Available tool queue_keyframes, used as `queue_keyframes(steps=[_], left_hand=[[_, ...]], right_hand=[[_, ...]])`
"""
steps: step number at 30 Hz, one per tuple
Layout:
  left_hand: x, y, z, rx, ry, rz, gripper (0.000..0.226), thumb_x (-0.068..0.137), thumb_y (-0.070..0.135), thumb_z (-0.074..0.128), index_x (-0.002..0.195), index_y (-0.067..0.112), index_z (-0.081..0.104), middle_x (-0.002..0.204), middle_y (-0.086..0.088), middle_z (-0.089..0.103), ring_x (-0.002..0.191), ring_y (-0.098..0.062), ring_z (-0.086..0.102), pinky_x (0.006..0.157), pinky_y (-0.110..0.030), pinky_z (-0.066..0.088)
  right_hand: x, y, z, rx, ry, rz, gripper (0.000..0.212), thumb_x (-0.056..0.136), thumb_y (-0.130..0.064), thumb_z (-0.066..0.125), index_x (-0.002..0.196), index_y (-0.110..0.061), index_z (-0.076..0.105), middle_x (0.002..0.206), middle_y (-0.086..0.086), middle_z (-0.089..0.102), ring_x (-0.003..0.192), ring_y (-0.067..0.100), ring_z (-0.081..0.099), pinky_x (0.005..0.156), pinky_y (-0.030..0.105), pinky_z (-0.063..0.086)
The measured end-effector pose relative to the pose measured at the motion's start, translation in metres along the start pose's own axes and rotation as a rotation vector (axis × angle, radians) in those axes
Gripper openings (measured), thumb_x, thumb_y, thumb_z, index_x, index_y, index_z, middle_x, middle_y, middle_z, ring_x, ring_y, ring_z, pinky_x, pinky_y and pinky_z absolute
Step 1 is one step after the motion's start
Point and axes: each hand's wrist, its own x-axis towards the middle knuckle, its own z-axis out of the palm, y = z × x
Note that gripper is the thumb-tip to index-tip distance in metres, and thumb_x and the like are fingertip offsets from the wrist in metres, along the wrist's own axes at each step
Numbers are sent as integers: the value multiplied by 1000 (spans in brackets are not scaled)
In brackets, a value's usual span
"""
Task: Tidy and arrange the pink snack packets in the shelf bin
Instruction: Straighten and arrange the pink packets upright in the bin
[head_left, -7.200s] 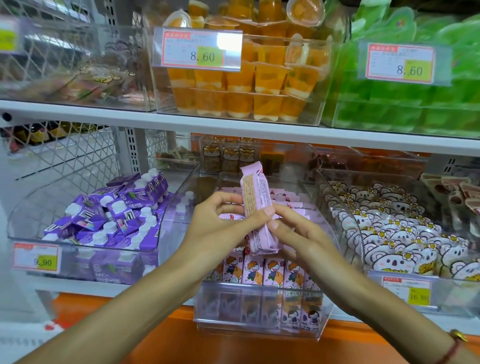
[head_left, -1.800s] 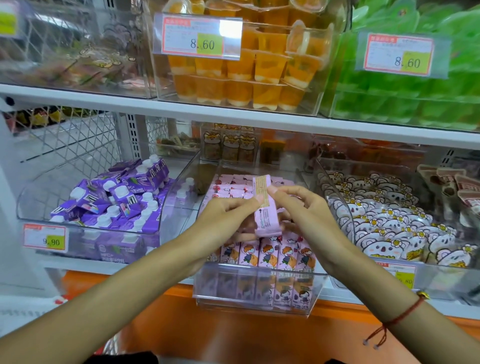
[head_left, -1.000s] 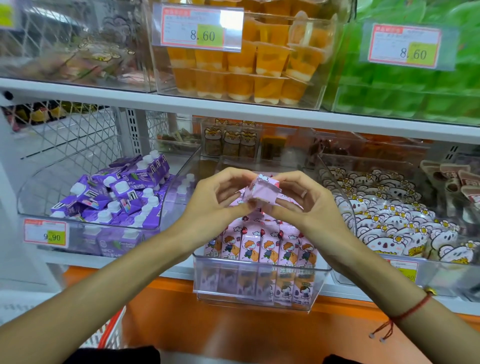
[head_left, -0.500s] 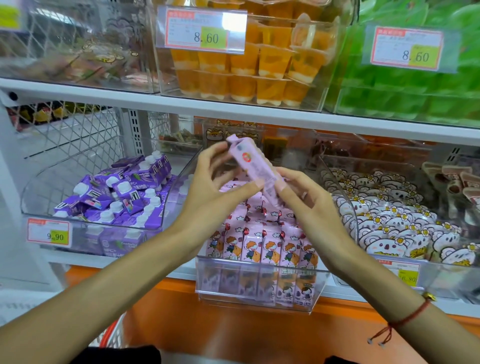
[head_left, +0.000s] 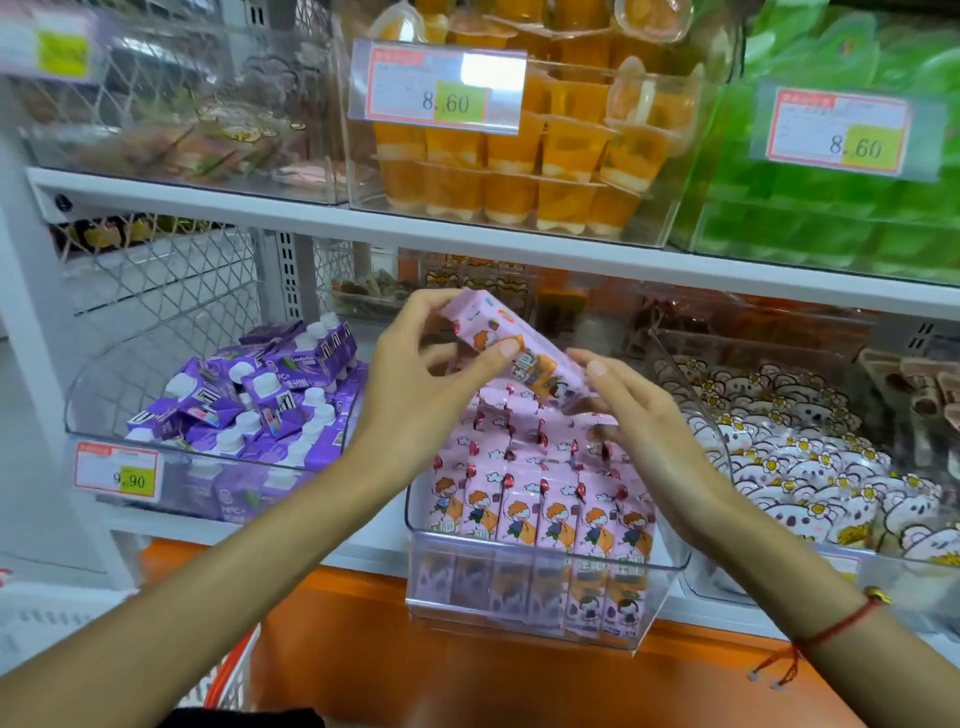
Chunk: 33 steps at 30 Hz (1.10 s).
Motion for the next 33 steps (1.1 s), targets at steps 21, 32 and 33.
queue_keyframes(steps=[21, 32, 33], left_hand=[[57, -40, 5, 791, -206, 65, 35, 75, 32, 80, 89, 25, 49, 92, 6, 61, 79, -19, 63, 66, -35, 48], [95, -38, 26, 1117, -559, 149, 45, 87, 41, 65, 128, 24, 58, 124, 0, 65, 109, -22, 62, 90, -37, 48], [93, -43, 30, 1164, -605, 137, 43, 87, 41, 65, 126, 24, 60, 123, 0, 65, 110, -22, 61, 89, -37, 47]], right_hand=[[38, 41, 16, -1005, -256, -159, 38, 100, -35, 38, 136, -28, 45, 136, -1, 47, 123, 20, 38, 97, 33, 32], [27, 42, 19, -996, -253, -172, 44, 102, -33, 32, 146, -28, 33, 148, -2, 39, 131, 22, 37, 108, 33, 29], [25, 41, 20, -998, -250, -177, 45, 102, -33, 31, 147, -27, 33, 151, -1, 36, 134, 21, 35, 110, 33, 27]])
